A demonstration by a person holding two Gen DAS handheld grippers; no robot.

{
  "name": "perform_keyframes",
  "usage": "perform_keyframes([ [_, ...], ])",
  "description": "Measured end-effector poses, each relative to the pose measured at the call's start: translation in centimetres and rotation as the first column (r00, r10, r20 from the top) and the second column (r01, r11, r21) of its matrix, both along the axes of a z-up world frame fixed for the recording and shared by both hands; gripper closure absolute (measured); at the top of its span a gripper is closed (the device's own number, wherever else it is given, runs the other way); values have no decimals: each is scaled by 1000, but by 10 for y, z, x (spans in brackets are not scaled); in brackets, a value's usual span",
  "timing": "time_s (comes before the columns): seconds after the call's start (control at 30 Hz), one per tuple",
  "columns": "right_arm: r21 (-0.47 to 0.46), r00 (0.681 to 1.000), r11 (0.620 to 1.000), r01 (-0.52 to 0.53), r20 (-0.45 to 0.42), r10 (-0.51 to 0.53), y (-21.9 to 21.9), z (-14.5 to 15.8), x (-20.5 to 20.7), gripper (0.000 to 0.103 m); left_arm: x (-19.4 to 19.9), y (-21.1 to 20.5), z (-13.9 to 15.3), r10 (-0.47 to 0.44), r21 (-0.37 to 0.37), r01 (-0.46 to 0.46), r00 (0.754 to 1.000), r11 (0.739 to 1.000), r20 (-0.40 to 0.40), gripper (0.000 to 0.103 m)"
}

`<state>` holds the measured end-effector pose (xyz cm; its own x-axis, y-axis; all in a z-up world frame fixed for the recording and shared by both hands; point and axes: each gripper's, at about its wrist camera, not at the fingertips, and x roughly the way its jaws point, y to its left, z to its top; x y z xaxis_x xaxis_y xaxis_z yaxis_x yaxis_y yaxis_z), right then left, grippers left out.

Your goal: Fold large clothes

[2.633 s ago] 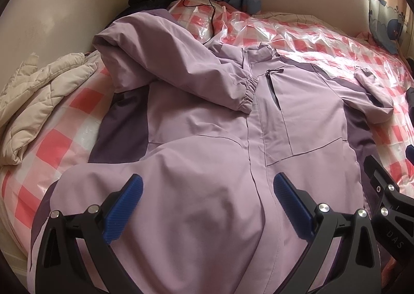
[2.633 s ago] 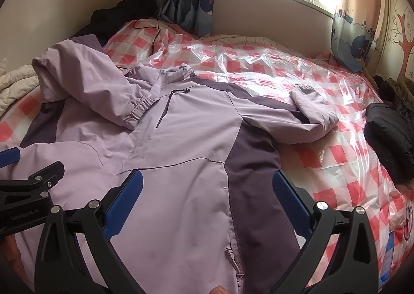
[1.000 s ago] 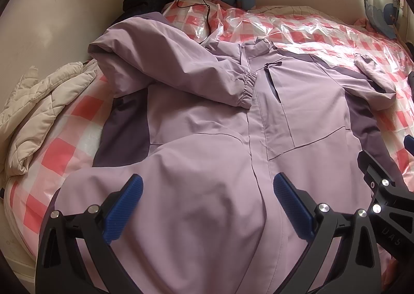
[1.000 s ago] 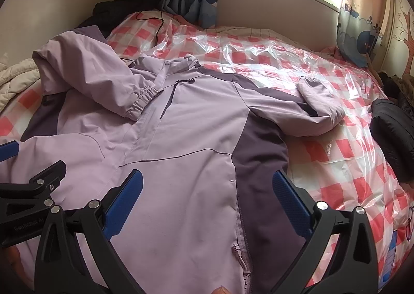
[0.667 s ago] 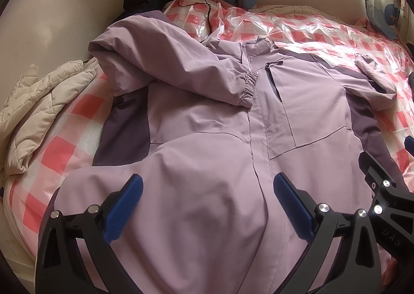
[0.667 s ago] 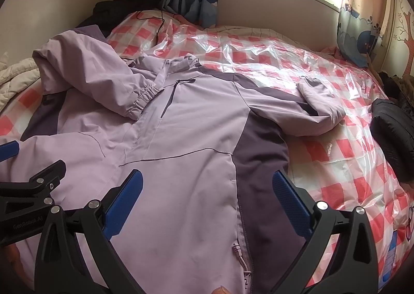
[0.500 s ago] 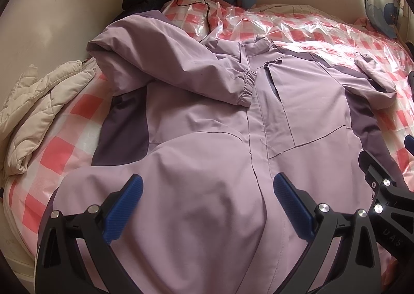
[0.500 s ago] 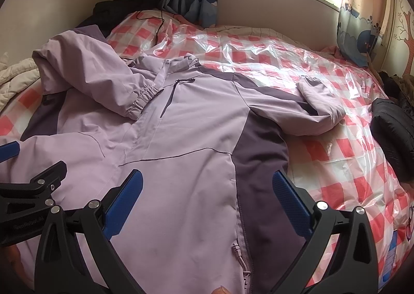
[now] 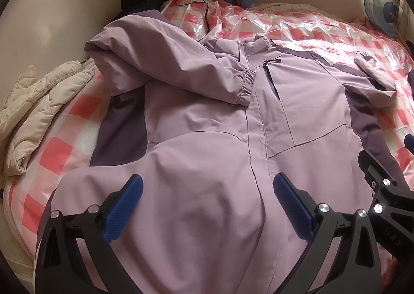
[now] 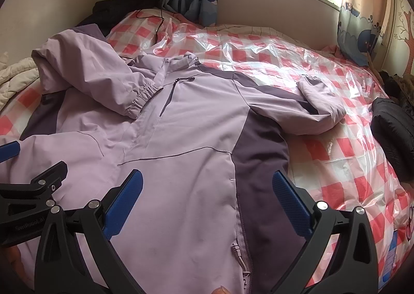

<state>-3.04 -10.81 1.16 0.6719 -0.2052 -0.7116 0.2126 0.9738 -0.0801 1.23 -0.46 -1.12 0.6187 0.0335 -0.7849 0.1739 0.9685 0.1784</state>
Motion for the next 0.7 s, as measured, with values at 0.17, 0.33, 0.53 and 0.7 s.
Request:
perform_keyframes([
  [0.17, -1, 1000, 1000, -1, -1, 1, 0, -1, 0, 6, 0, -1, 0, 2, -2, -2, 1000, 1000, 0, 6],
  [0.33, 1, 1000, 1000, 1, -1, -1, -1, 0, 1, 6, 0, 0, 0, 4, -4, -4, 1000, 1000, -3, 6],
  [0.53, 3, 1000, 1000, 4, -4, -4, 0, -4, -1, 6, 5, 0, 0, 7, -17, -7, 1000, 1000, -6, 6],
  [0.7, 19, 1000, 1000, 11, -7, -11, -9, -6, 2, 6, 8, -3, -1, 8, -26, -8, 1000, 1000, -12, 6],
])
